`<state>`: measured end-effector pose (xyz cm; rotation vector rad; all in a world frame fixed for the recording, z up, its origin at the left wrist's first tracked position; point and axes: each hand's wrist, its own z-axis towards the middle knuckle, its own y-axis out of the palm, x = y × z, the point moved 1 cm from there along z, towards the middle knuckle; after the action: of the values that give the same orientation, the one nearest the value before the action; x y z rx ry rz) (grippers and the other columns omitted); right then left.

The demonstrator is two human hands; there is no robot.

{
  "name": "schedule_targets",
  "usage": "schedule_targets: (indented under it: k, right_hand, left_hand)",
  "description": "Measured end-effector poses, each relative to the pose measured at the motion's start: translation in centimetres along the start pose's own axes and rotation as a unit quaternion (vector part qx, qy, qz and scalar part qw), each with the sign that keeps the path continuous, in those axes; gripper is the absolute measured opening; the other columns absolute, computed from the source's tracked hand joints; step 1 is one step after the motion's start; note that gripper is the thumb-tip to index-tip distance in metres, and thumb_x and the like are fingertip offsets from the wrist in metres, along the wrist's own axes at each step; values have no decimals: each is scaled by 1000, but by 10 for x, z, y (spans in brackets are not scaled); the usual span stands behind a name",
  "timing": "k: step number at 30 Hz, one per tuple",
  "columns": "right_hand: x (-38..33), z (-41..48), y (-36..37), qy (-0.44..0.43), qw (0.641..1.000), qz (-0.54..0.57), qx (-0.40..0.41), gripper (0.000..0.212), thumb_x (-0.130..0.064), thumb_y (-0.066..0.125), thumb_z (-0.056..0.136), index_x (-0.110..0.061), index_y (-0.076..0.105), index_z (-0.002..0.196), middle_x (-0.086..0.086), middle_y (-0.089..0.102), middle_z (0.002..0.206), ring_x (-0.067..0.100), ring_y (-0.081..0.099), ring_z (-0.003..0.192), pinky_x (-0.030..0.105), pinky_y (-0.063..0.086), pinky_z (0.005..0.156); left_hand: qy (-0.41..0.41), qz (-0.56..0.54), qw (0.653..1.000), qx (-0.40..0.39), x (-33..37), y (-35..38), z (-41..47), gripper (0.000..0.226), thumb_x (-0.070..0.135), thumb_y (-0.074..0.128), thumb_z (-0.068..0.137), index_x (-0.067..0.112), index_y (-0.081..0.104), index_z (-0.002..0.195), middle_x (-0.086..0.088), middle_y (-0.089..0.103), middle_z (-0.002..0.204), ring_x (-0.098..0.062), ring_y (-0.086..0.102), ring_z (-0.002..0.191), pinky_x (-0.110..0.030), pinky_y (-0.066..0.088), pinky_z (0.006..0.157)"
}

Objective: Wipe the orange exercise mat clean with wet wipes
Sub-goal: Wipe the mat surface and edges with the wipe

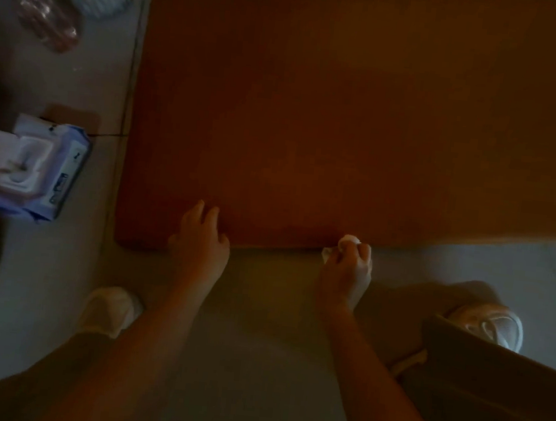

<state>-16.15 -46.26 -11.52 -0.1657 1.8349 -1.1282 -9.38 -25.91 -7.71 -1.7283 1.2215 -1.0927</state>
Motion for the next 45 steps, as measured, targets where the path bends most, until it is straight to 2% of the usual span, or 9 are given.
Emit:
schedule_targets:
  k: [5, 12, 16, 18, 25, 30, 33, 39, 45]
  right_hand:
    - [-17, -19, 21, -54, 993, -8, 104, 6, 6, 60, 84, 2, 65, 86, 17, 60, 91, 36, 58, 79, 30, 39, 60]
    - [-56, -60, 59, -138, 989, -19, 43, 11, 7, 67, 75, 3, 66, 85, 15, 61, 85, 31, 59, 73, 27, 35, 56]
    - [-80, -83, 81, -189, 979, -34, -62, 21, 10, 63, 80, 3, 64, 100, 18, 61, 101, 34, 59, 89, 32, 45, 63]
    - [-90, -90, 90, -216, 972, -50, -72, 29, 14, 71, 70, 3, 66, 96, 17, 63, 97, 34, 62, 83, 31, 50, 57]
    - [-94, -98, 102, -254, 964, -64, -51, 36, 16, 79, 58, 4, 68, 90, 17, 66, 93, 33, 65, 77, 26, 50, 56]
    - [-109, -109, 117, -287, 951, -77, -90, 31, 15, 74, 66, 2, 67, 93, 16, 64, 99, 36, 63, 85, 30, 51, 58]
    - [-118, -117, 128, -296, 947, -68, -105, 34, 12, 77, 64, 1, 67, 94, 14, 64, 99, 33, 63, 85, 31, 52, 54]
    - [-151, -131, 152, -403, 894, -127, -150, 48, 8, 86, 48, -5, 68, 90, 8, 63, 91, 29, 61, 73, 27, 46, 35]
    - [-156, -132, 156, -451, 865, -130, -178, 48, 6, 86, 51, -7, 68, 93, 4, 63, 97, 23, 60, 74, 22, 47, 42]
  left_hand:
    - [-76, -49, 996, 17, -61, -15, 0, 56, 30, 46, 100, 22, 24, 152, -4, 4, 162, -28, 1, 148, -52, 18, 116]
    - [-51, -5, 998, -23, -87, -19, 3, 62, 37, 44, 100, 24, 15, 154, -5, 1, 162, -31, 2, 147, -47, 12, 119]
    - [-30, 27, 998, -44, -89, -24, 2, 63, 33, 39, 101, 26, 7, 155, -5, -4, 162, -31, -1, 147, -47, 12, 119]
    - [-38, 22, 997, -56, -88, -28, 2, 61, 29, 37, 101, 29, 5, 154, -3, -6, 162, -29, -3, 148, -46, 11, 118]
    - [-4, -125, 992, 6, -120, -32, 7, 60, 11, 45, 97, 22, 23, 152, 2, 15, 160, -21, 14, 146, -43, 22, 118]
    - [-95, -166, 981, 12, -162, -26, 13, 60, 17, 50, 97, 18, 26, 151, -10, 23, 156, -31, 26, 141, -50, 30, 113]
    - [-71, -73, 995, -19, -180, -20, 8, 59, 24, 48, 99, 13, 24, 152, -12, 23, 157, -33, 25, 141, -47, 25, 114]
    - [-68, 12, 998, 1, -194, -21, 6, 64, 45, 47, 97, 18, 27, 150, -11, 17, 159, -32, 15, 144, -47, 22, 112]
    - [-63, 11, 998, 8, -196, -25, 3, 65, 46, 47, 96, 17, 27, 151, -10, 21, 158, -32, 19, 143, -47, 25, 110]
